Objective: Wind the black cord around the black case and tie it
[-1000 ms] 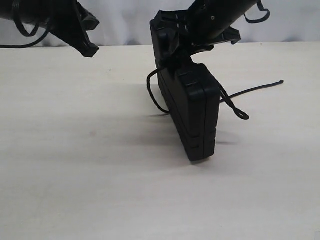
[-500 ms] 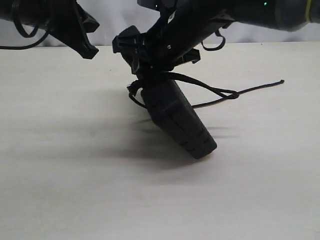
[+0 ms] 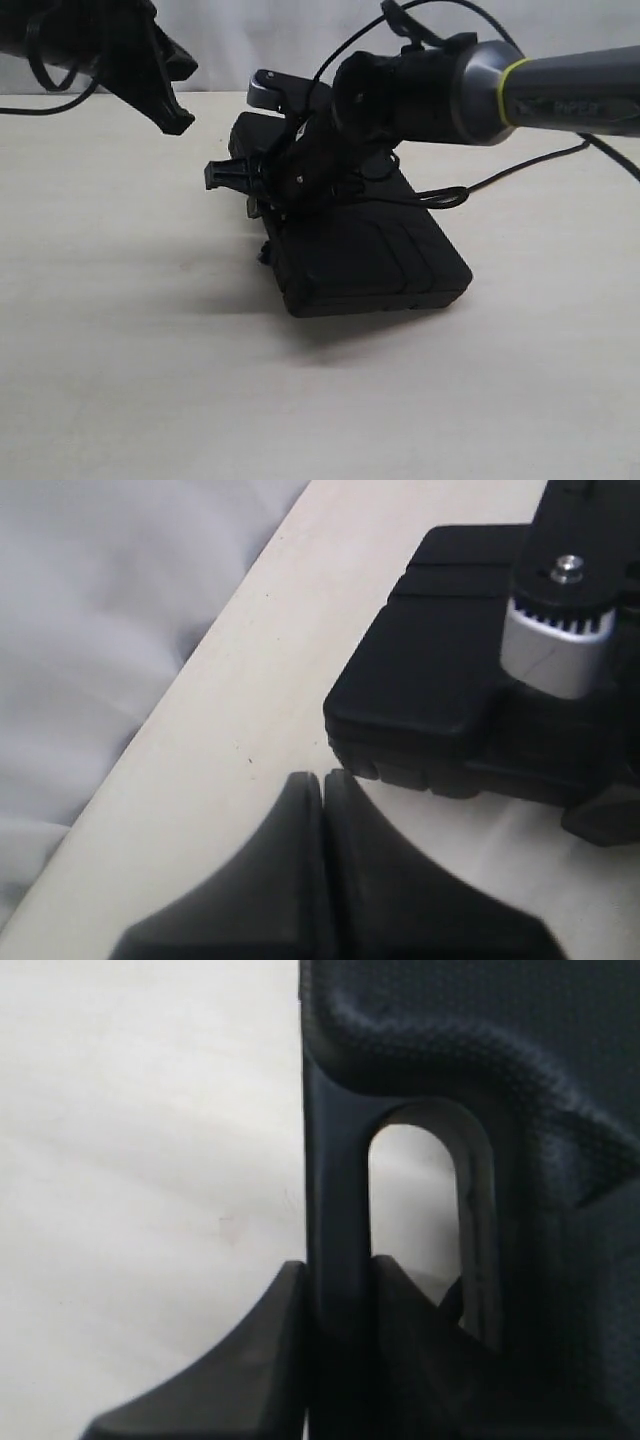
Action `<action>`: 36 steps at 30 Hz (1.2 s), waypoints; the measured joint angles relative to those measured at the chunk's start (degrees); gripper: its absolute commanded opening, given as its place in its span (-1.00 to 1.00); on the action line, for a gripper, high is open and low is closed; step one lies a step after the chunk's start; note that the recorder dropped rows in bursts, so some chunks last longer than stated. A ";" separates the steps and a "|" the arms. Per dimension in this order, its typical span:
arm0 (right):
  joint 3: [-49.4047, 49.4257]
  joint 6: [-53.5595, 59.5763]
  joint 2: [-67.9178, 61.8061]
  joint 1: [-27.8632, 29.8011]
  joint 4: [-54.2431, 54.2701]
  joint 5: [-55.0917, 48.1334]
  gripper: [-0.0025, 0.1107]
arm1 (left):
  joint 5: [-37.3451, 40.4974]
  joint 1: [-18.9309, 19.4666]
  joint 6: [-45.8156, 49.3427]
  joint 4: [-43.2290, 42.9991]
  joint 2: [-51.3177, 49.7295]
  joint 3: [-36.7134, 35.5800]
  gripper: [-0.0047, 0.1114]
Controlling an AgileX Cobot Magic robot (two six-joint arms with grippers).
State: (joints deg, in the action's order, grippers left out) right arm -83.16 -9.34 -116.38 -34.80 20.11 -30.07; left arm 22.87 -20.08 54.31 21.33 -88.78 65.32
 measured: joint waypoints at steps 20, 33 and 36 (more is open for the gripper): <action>0.00 6.59 -1.33 -0.04 0.66 1.65 -0.09 | -4.51 0.00 2.66 -0.24 0.00 -2.60 -0.92; 0.00 6.09 8.39 3.73 -7.37 -2.95 -0.10 | -3.10 0.00 3.68 -0.24 -2.13 -2.60 -0.92; 0.00 5.50 10.16 9.60 -8.66 -9.03 -0.10 | -1.95 0.00 7.27 2.10 -3.50 -2.60 -0.92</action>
State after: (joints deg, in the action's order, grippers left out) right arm -83.16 -3.84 -106.22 -25.20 11.45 -39.10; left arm 20.93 -20.08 61.59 23.43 -92.29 62.72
